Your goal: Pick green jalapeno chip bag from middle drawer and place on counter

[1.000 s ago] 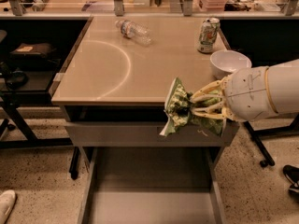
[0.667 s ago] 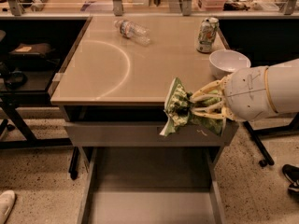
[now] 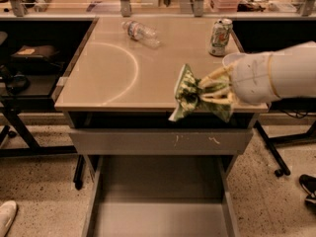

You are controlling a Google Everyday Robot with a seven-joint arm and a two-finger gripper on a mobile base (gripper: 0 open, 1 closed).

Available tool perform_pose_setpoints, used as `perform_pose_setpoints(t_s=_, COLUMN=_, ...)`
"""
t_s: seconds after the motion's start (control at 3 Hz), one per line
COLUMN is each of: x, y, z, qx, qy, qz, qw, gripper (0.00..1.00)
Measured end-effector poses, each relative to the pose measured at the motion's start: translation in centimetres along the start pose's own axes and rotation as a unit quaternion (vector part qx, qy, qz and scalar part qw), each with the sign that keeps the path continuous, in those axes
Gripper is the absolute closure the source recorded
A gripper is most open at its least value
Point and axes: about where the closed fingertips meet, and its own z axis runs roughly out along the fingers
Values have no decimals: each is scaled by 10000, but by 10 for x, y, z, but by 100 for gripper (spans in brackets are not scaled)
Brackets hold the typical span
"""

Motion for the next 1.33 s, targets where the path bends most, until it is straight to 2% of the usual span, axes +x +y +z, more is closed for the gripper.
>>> perform_pose_setpoints(t_s=0.33, x=12, y=-52, z=33, qx=49, qy=-33, qz=-319, qw=9995, gripper=100)
perform_pose_setpoints(t_s=0.67, x=20, y=-103, z=81, qx=76, qy=-245, qz=-458, qw=9986, gripper=100)
perform_pose_setpoints(t_s=1.0, x=22, y=-133, z=133, qx=168, qy=-432, qz=-402, qw=9981, gripper=100)
perform_pose_setpoints(t_s=1.33, x=25, y=-147, z=152, qx=570, qy=-398, qz=94, qw=9975, gripper=100)
